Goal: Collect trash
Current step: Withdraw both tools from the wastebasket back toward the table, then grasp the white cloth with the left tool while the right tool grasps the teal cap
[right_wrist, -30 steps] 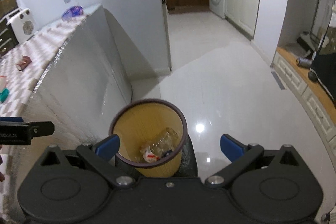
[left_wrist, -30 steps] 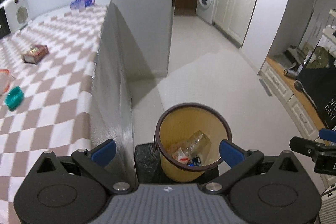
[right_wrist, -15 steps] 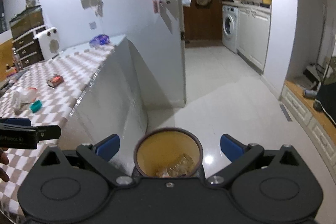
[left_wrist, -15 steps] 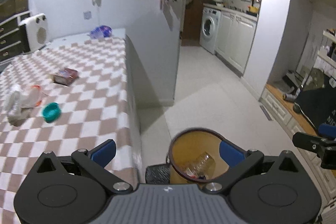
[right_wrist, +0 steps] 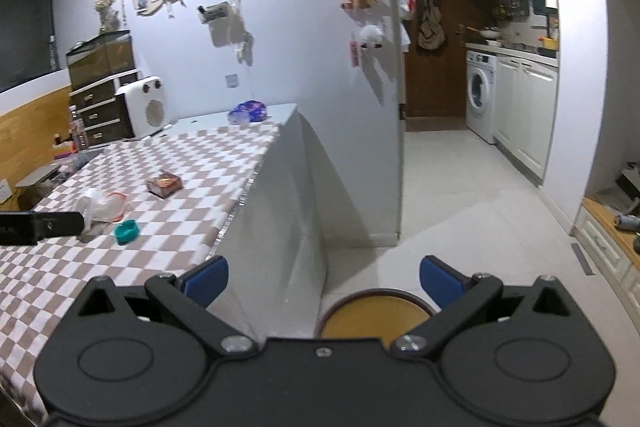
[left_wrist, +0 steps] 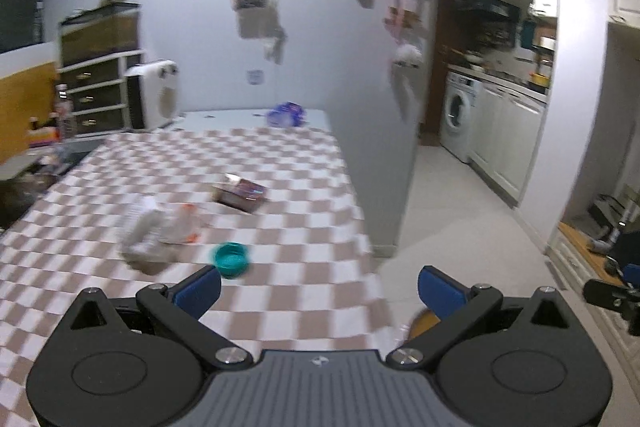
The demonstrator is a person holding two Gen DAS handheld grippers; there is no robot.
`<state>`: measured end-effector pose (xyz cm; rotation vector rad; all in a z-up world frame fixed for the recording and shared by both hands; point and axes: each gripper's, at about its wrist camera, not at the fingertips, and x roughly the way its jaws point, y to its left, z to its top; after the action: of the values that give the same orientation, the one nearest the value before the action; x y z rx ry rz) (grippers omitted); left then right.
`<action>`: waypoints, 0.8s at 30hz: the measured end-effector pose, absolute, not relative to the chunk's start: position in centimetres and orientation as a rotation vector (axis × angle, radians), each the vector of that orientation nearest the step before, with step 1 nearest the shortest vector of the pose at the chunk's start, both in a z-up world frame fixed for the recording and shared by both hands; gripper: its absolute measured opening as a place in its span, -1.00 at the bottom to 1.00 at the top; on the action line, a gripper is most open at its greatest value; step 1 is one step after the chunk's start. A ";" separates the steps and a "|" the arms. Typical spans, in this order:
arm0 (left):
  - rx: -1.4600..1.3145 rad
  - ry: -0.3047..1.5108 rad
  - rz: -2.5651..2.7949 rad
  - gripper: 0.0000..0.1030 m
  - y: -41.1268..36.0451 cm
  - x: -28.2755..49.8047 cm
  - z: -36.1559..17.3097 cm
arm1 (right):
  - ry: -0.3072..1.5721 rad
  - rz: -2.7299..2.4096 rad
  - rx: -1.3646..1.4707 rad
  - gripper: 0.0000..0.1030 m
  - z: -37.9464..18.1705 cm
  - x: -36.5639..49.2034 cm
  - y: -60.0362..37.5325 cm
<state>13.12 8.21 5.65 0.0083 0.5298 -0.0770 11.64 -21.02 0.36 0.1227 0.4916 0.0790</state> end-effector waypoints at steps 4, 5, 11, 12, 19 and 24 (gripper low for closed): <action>0.012 0.509 -0.007 1.00 11.7 13.0 5.9 | 0.480 0.121 0.114 1.00 0.8 12.6 -18.7; 0.010 0.506 0.010 1.00 12.6 13.0 6.0 | 0.476 0.131 0.112 1.00 0.8 12.8 -18.2; -0.030 0.484 0.093 1.00 18.1 13.3 6.0 | 0.458 0.186 0.104 1.00 1.1 14.6 -14.6; -0.031 0.482 0.110 1.00 19.0 13.5 5.9 | 0.457 0.195 0.102 1.00 1.1 14.8 -14.0; -0.064 0.508 0.176 1.00 23.9 15.5 4.8 | 0.425 0.246 0.090 1.00 0.6 16.7 -9.7; -0.053 0.468 0.163 1.00 25.4 18.4 3.2 | 0.416 0.288 0.064 1.00 -0.4 17.9 -6.8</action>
<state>18.45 25.43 3.18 -0.0531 0.4685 0.1630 17.85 -6.80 -0.40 0.0640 0.4155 0.2884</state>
